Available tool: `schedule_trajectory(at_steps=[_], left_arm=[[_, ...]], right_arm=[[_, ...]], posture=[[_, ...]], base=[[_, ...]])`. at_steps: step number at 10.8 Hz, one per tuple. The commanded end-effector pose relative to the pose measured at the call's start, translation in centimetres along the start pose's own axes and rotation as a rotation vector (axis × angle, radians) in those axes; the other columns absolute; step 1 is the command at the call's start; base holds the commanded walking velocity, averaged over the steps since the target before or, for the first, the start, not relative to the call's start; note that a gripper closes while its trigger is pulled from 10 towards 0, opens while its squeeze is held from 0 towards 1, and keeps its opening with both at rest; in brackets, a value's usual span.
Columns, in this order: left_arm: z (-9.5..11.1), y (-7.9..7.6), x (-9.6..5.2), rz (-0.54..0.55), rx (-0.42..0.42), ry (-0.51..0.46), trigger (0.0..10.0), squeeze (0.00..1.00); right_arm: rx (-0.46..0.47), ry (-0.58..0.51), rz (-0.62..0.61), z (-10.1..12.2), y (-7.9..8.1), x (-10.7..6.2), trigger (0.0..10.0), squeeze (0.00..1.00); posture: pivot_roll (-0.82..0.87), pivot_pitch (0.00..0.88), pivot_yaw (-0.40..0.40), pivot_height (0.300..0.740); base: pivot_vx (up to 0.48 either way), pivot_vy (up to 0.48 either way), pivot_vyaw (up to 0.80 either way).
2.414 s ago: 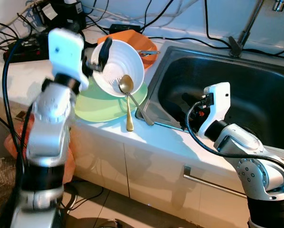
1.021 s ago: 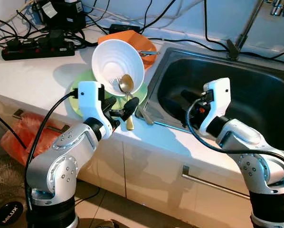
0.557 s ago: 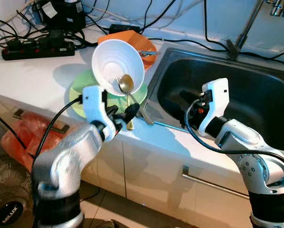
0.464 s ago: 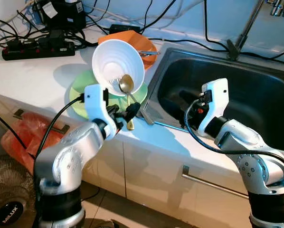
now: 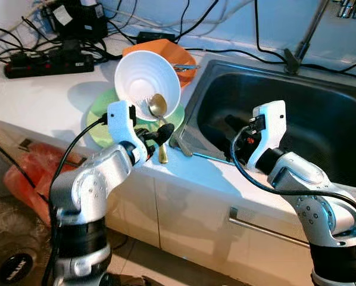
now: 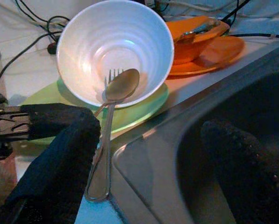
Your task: Kitchen organization
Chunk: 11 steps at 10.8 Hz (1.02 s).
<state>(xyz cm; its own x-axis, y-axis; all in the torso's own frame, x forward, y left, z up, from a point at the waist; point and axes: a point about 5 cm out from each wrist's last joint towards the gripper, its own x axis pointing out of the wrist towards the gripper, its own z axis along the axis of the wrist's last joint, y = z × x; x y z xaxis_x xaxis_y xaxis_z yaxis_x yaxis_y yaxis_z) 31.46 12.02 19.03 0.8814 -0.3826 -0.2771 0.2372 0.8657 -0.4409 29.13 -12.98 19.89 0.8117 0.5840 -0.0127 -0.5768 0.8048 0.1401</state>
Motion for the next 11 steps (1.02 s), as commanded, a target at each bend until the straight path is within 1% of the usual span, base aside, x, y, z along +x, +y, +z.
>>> schedule_trajectory(at_steps=[1, 4, 5, 7, 8, 9, 10, 11], left_arm=[[-1.0, 1.0, 0.4, 0.050, -0.030, 0.069, 10.0, 0.00], [-1.0, 1.4, 1.4, 0.066, -0.094, 0.113, 10.0, 0.00], [-0.9, 1.7, 1.8, 0.079, -0.120, 0.146, 10.0, 0.00], [-0.5, 2.1, 2.1, 0.097, -0.123, 0.162, 10.0, 0.00], [-0.1, 2.3, 2.2, 0.114, -0.102, 0.158, 10.0, 0.00], [0.0, 2.5, 2.5, 0.125, -0.105, 0.161, 10.0, 0.00], [0.0, 2.7, 2.5, 0.145, -0.069, 0.175, 9.0, 0.00], [-0.1, 3.2, 2.6, 0.188, 0.016, 0.202, 10.0, 0.00]], right_arm=[[-0.011, -0.012, -0.003, 0.2, 0.3, -0.3, 10.0, 0.00], [-0.006, -0.015, -0.011, 0.2, 0.3, -0.4, 10.0, 0.00], [-0.004, -0.015, -0.014, 0.1, 0.3, -0.5, 10.0, 0.00], [-0.002, -0.014, -0.020, 0.1, 0.3, -0.6, 10.0, 0.00], [-0.002, -0.014, -0.021, 0.0, 0.3, -0.6, 10.0, 0.00], [0.000, -0.014, -0.022, 0.0, 0.4, -0.6, 10.0, 0.00], [0.003, -0.014, -0.023, 0.0, 0.3, -0.6, 10.0, 0.00], [0.003, -0.014, -0.025, 0.0, 0.3, -0.6, 10.0, 0.00]], posture=[[0.07, 0.078, 0.032, 0.740], [0.07, 0.084, 0.036, 0.740], [0.07, 0.087, 0.040, 0.740], [0.07, 0.089, 0.041, 0.740], [0.07, 0.090, 0.043, 0.740], [0.07, 0.092, 0.045, 0.740], [0.07, 0.092, 0.045, 0.740], [0.07, 0.094, 0.045, 0.740]], base=[[0.000, 0.000, 0.00], [0.000, 0.000, 0.00], [0.000, 0.000, 0.00], [0.000, 0.000, 0.00], [0.000, 0.000, 0.00], [0.000, 0.000, 0.00], [0.000, 0.000, 0.00], [0.000, 0.000, 0.00]])
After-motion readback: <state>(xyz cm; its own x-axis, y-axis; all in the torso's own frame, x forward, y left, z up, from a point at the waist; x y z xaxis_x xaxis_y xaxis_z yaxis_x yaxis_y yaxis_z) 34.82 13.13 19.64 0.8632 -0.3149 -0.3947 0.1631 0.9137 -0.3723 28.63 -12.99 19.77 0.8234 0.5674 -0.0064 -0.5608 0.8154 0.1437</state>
